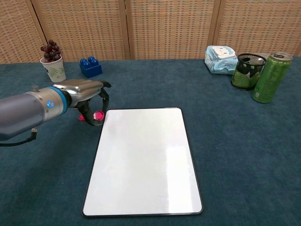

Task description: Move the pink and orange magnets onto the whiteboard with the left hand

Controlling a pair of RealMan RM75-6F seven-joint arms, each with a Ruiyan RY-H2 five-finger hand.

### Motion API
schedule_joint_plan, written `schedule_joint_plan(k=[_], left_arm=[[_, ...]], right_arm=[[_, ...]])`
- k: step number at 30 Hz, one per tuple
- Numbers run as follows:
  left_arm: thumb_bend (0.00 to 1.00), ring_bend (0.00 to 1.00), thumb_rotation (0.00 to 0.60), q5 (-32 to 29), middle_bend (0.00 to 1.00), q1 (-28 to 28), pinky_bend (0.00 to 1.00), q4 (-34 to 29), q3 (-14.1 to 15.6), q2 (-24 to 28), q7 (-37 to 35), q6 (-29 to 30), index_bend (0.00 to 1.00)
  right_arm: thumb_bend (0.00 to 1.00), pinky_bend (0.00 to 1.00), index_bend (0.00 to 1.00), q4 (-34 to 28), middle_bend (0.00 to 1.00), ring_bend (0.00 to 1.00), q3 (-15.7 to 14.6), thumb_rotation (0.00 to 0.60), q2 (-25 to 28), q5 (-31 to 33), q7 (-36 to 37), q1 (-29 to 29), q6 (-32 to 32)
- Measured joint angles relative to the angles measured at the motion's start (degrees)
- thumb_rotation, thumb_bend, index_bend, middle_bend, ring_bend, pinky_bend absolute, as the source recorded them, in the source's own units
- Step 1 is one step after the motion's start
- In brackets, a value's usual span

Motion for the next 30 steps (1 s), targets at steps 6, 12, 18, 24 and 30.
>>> schedule_joint_plan(k=[6,12,18,24,30], left_arm=[[0.28,0.0,0.6,-5.8,0.0,-4.2,0.0,3.1,-1.0,-2.7,3.0,-1.1,0.37],[0.25,0.0,0.6,-4.3,0.0,-4.7,0.0,3.4,-1.5,-2.8,-0.1,-1.9,0.0],[0.25,0.0,0.6,-0.2,0.0,-3.4,0.0,2.5,-0.3,-0.6,-4.3,-1.1,0.02],[0.27,0.0,0.6,0.0,0.0,-1.1,0.0,1.9,2.2,2.8,-5.7,-0.5,0.19],[0.28,0.0,0.6,0.2,0.0,0.4,0.0,5.4,3.5,3.6,-9.1,-2.7,0.32]], right_arm=[[0.03,0.0,0.0,0.1,0.0,0.0,0.0,0.6,0.1,0.0,0.2,0.0,-0.1],[0.03,0.0,0.0,0.1,0.0,0.0,0.0,0.6,0.0,0.0,0.1,0.0,0.1],[0.03,0.0,0.0,0.1,0.0,0.0,-0.1,0.6,0.0,-0.2,0.1,0.0,0.1],[0.03,0.0,0.0,0.1,0.0,0.0,-0.1,0.6,0.1,-0.2,0.0,0.0,0.0],[0.03,0.0,0.0,0.0,0.0,0.0,-0.1,0.6,0.1,-0.2,-0.1,0.0,0.0]])
